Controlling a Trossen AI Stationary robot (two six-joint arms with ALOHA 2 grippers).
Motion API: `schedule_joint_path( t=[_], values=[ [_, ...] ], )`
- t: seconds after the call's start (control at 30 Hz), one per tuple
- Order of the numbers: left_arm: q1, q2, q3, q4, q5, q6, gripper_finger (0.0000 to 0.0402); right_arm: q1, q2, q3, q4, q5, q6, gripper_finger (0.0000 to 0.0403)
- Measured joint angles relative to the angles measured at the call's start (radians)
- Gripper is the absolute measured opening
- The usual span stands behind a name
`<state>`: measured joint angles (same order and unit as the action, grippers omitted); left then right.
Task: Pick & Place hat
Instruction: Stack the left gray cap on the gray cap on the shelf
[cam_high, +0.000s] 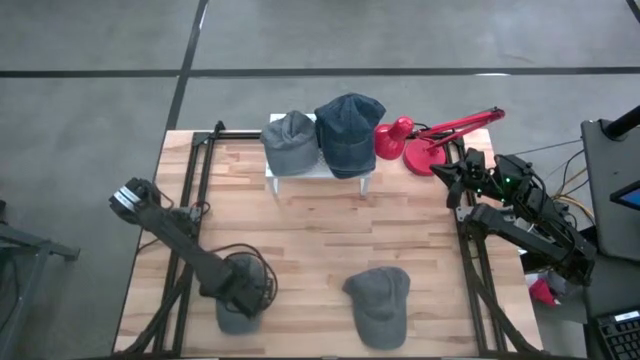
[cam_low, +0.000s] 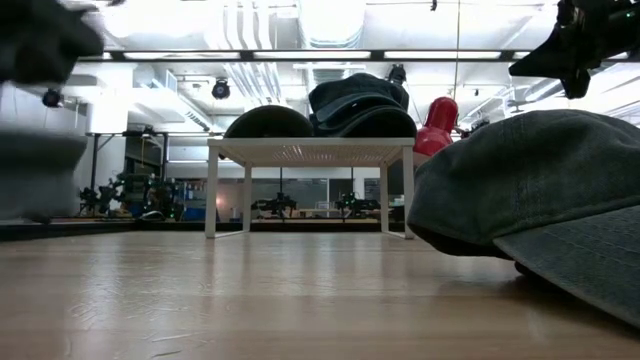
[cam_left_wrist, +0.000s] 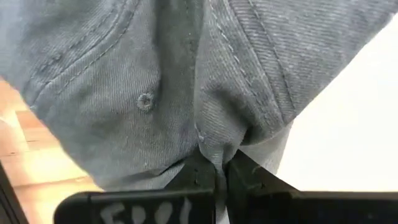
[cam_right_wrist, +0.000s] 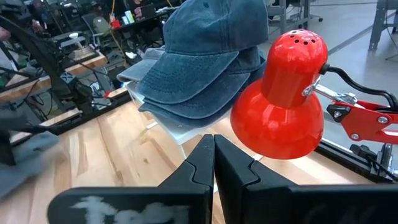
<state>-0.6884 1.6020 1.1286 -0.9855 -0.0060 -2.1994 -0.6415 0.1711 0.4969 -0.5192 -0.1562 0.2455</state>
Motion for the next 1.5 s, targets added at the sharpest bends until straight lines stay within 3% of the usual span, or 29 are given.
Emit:
schedule_joint_path(
  t=[0.17, 0.4, 0.63, 0.77, 1.17, 1.33, 1.5],
  values=[
    [0.000, -0.001, 0.148, -0.148, -0.126, 0.036, 0.0004, 0.000, 0.000, 0.000, 0.000, 0.000, -0.021, 0.0008],
    [0.006, -0.002, 0.339, -0.327, -0.474, 0.083, 0.0003, 0.000, 0.000, 0.000, 0.000, 0.000, -0.021, 0.0008],
    [0.071, -0.003, 0.550, -0.593, -0.635, 0.127, 0.0003, 0.000, 0.000, 0.000, 0.000, 0.000, -0.021, 0.0008],
    [0.156, -0.020, 0.634, -0.587, -0.736, 0.275, 0.0003, 0.000, 0.000, 0.000, 0.000, 0.000, -0.018, 0.0008],
    [0.550, -0.021, 0.887, -0.563, -0.749, 0.801, 0.0003, 0.000, 0.001, 0.000, -0.001, 0.000, -0.017, 0.0008],
    [0.715, -0.021, 0.951, -0.465, -0.663, 1.010, 0.0003, 0.000, 0.001, 0.000, -0.001, 0.000, -0.017, 0.0008],
    [0.871, -0.019, 0.950, -0.419, -0.547, 1.117, 0.0003, 0.000, 0.001, 0.000, -0.001, 0.000, -0.017, 0.0008]
  ],
)
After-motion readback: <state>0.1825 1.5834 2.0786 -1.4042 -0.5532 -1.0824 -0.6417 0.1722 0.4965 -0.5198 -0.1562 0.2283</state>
